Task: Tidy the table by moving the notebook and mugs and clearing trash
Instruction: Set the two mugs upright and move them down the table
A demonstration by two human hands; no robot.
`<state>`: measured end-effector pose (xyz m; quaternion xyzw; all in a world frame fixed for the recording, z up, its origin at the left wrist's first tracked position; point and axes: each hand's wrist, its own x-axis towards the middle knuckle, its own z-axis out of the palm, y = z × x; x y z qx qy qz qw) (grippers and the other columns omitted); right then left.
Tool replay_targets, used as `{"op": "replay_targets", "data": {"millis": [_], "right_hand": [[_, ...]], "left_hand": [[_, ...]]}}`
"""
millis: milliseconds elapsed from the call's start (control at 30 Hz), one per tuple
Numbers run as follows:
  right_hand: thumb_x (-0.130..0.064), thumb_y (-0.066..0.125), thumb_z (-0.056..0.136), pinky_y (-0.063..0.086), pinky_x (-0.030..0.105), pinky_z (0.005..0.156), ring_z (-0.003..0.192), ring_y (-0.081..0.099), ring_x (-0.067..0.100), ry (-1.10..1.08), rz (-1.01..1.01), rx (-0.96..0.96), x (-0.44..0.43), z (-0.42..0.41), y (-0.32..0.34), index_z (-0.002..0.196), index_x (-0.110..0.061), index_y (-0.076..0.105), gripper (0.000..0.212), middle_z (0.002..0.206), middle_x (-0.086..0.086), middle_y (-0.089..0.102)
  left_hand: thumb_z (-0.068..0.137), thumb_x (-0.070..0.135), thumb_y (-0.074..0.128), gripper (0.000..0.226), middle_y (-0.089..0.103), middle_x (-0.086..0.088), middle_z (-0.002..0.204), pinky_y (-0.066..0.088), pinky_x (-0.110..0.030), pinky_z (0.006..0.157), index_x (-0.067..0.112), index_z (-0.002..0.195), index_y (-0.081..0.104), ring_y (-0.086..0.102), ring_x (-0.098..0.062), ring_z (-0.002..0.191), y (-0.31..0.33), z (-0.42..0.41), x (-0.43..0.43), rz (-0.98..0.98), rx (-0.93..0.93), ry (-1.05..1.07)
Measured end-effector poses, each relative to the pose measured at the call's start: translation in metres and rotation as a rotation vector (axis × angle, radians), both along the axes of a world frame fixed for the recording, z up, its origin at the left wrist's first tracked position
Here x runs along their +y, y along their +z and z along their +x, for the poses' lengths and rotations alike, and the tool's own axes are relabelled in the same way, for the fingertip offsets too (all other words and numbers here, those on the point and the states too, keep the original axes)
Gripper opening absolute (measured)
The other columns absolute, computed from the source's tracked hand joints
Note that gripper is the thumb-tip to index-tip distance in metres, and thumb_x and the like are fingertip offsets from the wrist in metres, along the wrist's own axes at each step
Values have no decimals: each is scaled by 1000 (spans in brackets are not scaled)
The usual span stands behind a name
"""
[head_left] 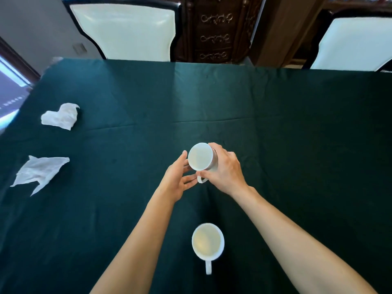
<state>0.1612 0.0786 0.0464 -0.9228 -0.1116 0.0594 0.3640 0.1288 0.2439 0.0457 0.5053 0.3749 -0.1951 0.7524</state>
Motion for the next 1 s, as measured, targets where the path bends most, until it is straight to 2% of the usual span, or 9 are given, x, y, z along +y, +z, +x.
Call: {"op": "replay_targets", "data": {"millis": [67, 167, 333, 467, 600, 700, 800, 867, 1000], "right_hand": [[-36, 92, 66, 46, 34, 98, 119, 59, 27, -10, 45, -5, -17, -13, 14, 141, -22, 54, 86, 138, -3, 65], [-37, 92, 67, 53, 44, 101, 123, 60, 22, -18, 113, -15, -44, -33, 29, 143, -24, 53, 87, 139, 0, 59], [-41, 91, 69, 60, 44, 93, 118, 63, 21, -63, 204, -13, -85, -74, 41, 145, -24, 51, 87, 137, -1, 53], [-42, 90, 68, 63, 35, 87, 119, 63, 16, -96, 278, -7, -109, -111, 42, 144, -25, 52, 86, 134, -5, 53], [-47, 91, 63, 47, 17, 91, 116, 58, 8, -150, 315, 9, -124, -146, 31, 141, -31, 54, 88, 125, -14, 51], [-45, 93, 64, 50, 26, 97, 121, 58, 12, -163, 313, 60, -130, -170, 18, 144, -28, 53, 91, 128, -12, 52], [-42, 94, 64, 57, 42, 100, 122, 59, 15, -175, 336, 126, -132, -193, 3, 144, -25, 54, 91, 130, -8, 54], [-42, 94, 63, 57, 42, 100, 121, 58, 13, -191, 325, 147, -133, -206, -6, 144, -25, 54, 92, 132, -6, 55], [-43, 94, 65, 51, 29, 98, 119, 55, 9, -190, 264, 158, -132, -228, -22, 145, -25, 53, 91, 129, -11, 53]], "left_hand": [[101, 60, 56, 49, 75, -1, 123, 64, -39, 86, 20, 124, 75, 84, -26, 88, 16, -17, -15, 25, -57, -12], [102, 58, 56, 43, 82, 5, 114, 62, -36, 82, 26, 122, 77, 84, -22, 86, 39, -42, -40, 85, -142, -40], [101, 58, 58, 38, 82, 20, 111, 62, -35, 87, 34, 122, 78, 83, -20, 96, 69, -88, -81, 173, -237, -94], [103, 54, 57, 31, 81, 27, 107, 61, -32, 86, 38, 120, 77, 81, -17, 100, 81, -128, -109, 189, -278, -99], [105, 49, 58, 35, 81, 18, 116, 61, -30, 86, 32, 132, 73, 78, -16, 106, 73, -167, -132, 181, -279, -89], [105, 49, 58, 41, 74, 10, 134, 60, -32, 89, 30, 139, 69, 74, -19, 115, 64, -194, -141, 169, -248, -79], [105, 50, 57, 39, 73, 11, 134, 60, -30, 85, 32, 138, 68, 76, -15, 112, 52, -217, -145, 168, -231, -79], [105, 50, 58, 39, 74, 12, 132, 60, -29, 84, 36, 140, 67, 77, -12, 111, 41, -233, -148, 179, -228, -85], [103, 49, 60, 33, 76, 21, 127, 58, -34, 88, 53, 136, 66, 73, -13, 117, 21, -258, -151, 167, -193, -91]]}}
